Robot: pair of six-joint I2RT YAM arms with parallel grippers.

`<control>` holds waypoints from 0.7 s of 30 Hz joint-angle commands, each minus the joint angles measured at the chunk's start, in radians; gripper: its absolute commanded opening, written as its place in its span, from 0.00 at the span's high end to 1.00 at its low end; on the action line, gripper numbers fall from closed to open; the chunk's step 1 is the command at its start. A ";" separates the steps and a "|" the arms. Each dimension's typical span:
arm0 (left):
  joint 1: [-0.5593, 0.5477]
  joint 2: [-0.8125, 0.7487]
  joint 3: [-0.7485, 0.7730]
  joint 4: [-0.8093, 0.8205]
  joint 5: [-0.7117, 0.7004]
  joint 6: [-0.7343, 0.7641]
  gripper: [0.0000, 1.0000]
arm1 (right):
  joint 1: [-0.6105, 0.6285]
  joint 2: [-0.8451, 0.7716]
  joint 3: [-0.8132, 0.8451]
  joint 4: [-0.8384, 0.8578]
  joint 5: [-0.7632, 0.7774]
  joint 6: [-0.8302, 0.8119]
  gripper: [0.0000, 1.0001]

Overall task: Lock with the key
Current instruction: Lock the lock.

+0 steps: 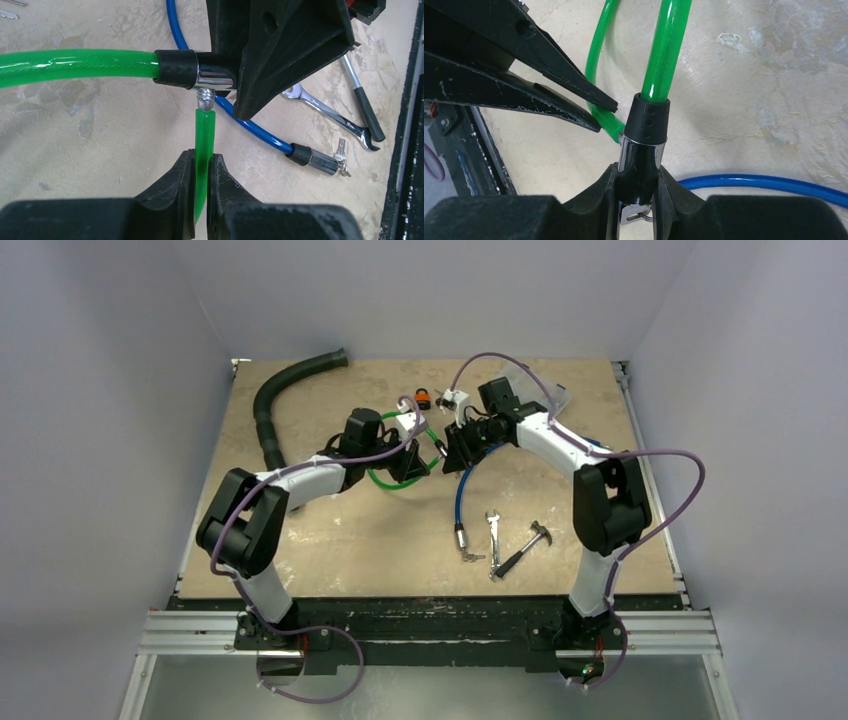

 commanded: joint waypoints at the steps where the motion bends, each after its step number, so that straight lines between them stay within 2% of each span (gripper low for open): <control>1: 0.007 -0.039 0.077 0.269 -0.164 0.054 1.00 | 0.065 0.033 0.033 -0.203 -0.288 -0.027 1.00; 7: -0.004 -0.074 0.041 0.391 -0.062 -0.019 1.00 | 0.064 0.070 0.058 -0.167 -0.261 0.059 1.00; 11: -0.021 -0.069 0.044 0.448 -0.085 -0.044 1.00 | 0.072 0.087 0.052 -0.151 -0.224 0.070 1.00; 16: -0.027 0.009 0.032 0.556 -0.101 -0.125 1.00 | 0.070 0.075 0.055 -0.108 -0.248 0.096 1.00; 21: -0.039 0.019 0.023 0.622 -0.106 -0.122 1.00 | 0.036 0.027 0.102 -0.097 -0.196 0.076 1.00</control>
